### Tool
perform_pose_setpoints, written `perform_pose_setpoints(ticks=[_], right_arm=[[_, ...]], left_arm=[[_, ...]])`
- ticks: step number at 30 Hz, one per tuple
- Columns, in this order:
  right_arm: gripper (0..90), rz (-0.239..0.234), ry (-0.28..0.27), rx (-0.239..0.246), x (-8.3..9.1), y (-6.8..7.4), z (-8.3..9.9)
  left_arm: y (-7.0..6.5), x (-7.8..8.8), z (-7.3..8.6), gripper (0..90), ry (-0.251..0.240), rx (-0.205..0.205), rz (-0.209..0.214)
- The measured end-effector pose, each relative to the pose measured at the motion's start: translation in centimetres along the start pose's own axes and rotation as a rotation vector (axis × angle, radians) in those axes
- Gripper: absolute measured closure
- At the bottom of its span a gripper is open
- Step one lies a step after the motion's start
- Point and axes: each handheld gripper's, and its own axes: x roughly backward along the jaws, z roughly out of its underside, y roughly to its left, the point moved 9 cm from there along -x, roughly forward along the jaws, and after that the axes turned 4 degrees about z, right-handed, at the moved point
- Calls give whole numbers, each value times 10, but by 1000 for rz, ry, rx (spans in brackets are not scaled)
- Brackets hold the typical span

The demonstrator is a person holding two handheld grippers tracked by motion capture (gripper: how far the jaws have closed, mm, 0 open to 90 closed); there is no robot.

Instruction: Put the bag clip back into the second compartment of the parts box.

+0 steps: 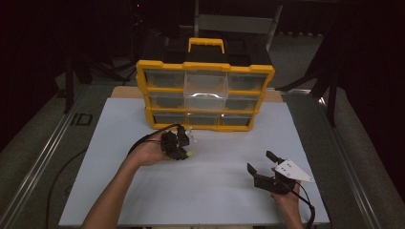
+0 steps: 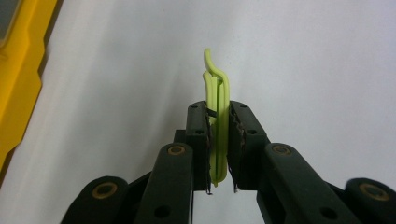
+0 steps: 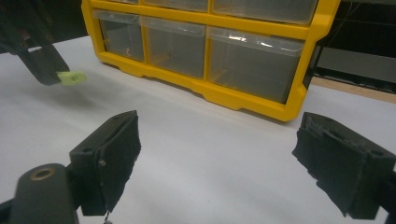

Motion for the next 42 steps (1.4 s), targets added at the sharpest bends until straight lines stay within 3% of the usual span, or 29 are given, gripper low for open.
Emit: perform_pose_setpoints(ticks=[42], right_arm=[[136,-3,-10,11,0,2,-1]], left_arm=[[8,39,5,807,-37,7,-26]])
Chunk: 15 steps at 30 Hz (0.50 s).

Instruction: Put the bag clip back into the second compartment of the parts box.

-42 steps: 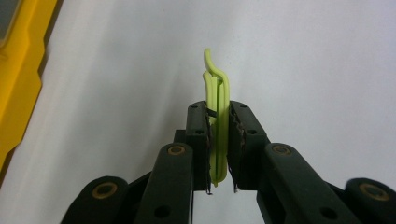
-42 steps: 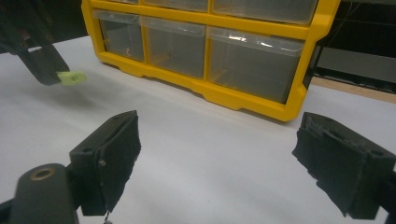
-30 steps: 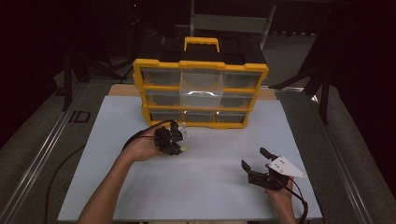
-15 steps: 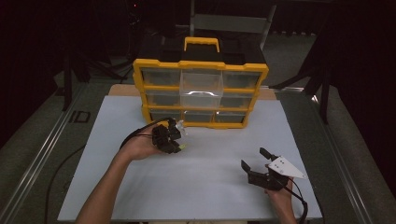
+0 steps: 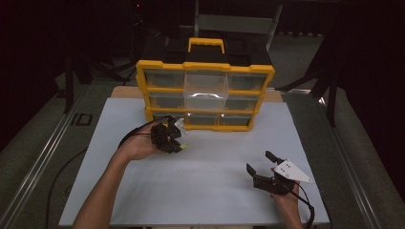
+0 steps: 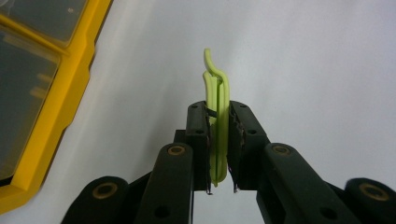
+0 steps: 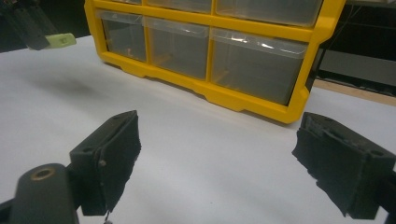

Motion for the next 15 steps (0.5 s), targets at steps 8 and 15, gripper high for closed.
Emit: perform_pose_setpoints(ticks=[8,15], right_arm=[[136,-1,2,2,0,0,0],[136,-1,2,1,1,0,0]], left_arm=[[2,6,-2,807,-7,-7,-1],[4,15,-3,807,-16,-8,-3]])
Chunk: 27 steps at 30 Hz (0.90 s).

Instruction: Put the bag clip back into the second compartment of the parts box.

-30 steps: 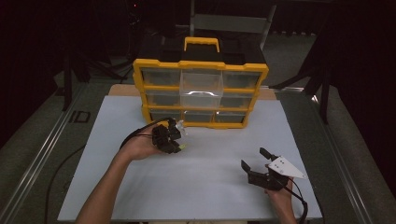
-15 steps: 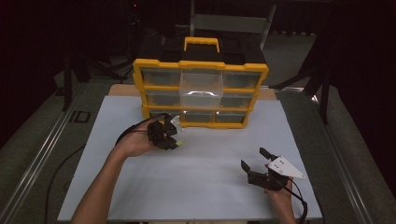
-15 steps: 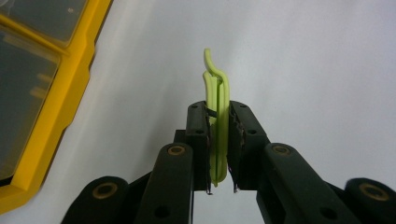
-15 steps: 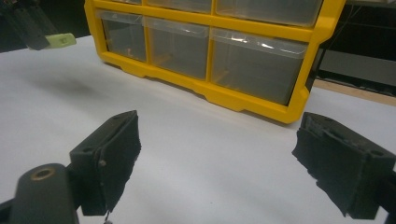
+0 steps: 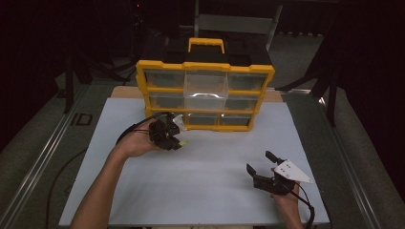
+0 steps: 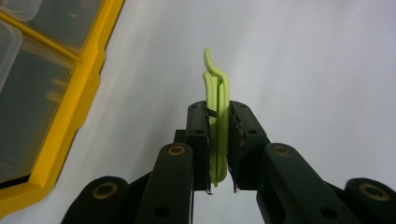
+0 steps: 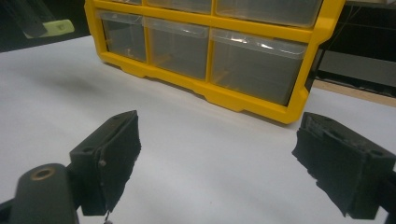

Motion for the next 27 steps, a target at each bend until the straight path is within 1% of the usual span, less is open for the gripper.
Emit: perform_pose_setpoints(ticks=[3,6,7,9,10,16,27], right_arm=[[137,0,1,2,0,0,0],[137,-1,0,3,0,0,0],[137,-1,0,3,0,0,0],[136,-1,1,2,0,1,0],[137,-1,1,3,0,1,0],[137,-3,4,3,0,1,1],[137,-5,3,4,0,1,0]], left_arm=[[2,5,0,807,-1,-7,-6],[4,9,-1,807,-7,-4,-13],[3,10,-1,807,-10,4,-9],[3,12,-1,807,-10,3,-6],[4,13,-1,807,-7,-4,-6],[5,19,-5,807,-12,-7,-11],[12,33,-5,807,-1,-13,-24]])
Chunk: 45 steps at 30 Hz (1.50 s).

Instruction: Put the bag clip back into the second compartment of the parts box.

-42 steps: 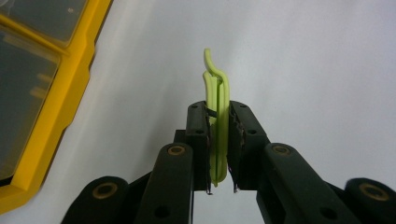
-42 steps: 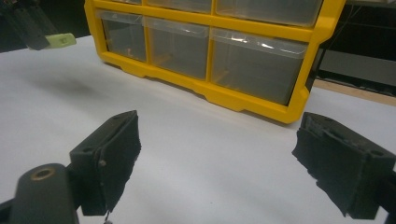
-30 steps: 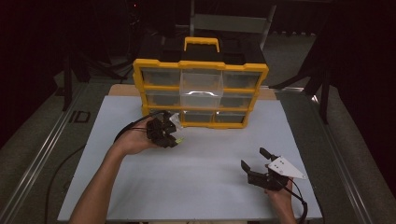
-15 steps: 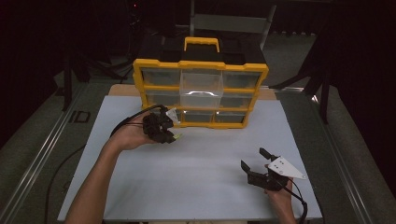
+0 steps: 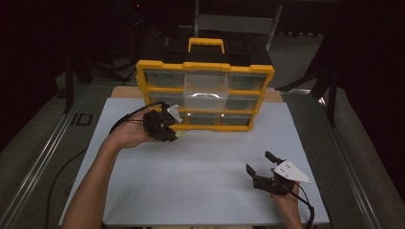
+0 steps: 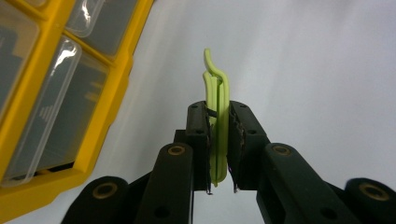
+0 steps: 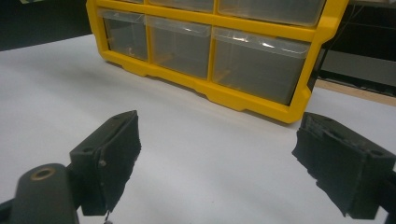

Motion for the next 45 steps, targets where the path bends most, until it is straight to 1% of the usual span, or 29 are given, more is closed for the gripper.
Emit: perform_pose_setpoints(ticks=[6,7,8,9,14,15,21,24,29,31,34,37,38,40,45], right_arm=[[137,0,1,3,0,0,0],[137,1,1,4,0,0,0],[137,1,2,3,0,0,0],[138,2,2,4,0,0,0],[138,1,3,5,0,0,1],[138,1,4,8,0,0,1],[138,2,5,10,-1,0,1],[138,3,7,11,-1,0,1],[138,2,5,9,0,0,1],[138,3,5,9,-1,0,1],[138,1,5,9,-1,0,1],[138,2,6,10,-1,0,1],[138,2,6,9,-1,0,1],[138,2,6,9,-1,0,1],[138,2,6,8,-1,0,1]], left_arm=[[5,7,0,807,0,-1,2],[7,9,-1,807,-1,-9,-6],[8,10,-1,807,-5,-1,0],[9,11,-1,807,-9,-1,4],[14,16,-3,807,-2,-7,-1],[14,17,-3,807,-2,-5,-1],[14,20,-7,807,5,-26,-6],[14,22,-9,807,-10,-22,-5],[14,25,-11,807,-12,-26,-7],[15,28,-13,807,-20,-24,-7],[16,32,-14,807,-20,-42,-11],[15,37,-16,807,-27,-32,-1],[15,39,-17,807,-27,-37,-1],[15,41,-17,807,-26,-39,-5],[18,53,-18,807,-31,-40,-20]])
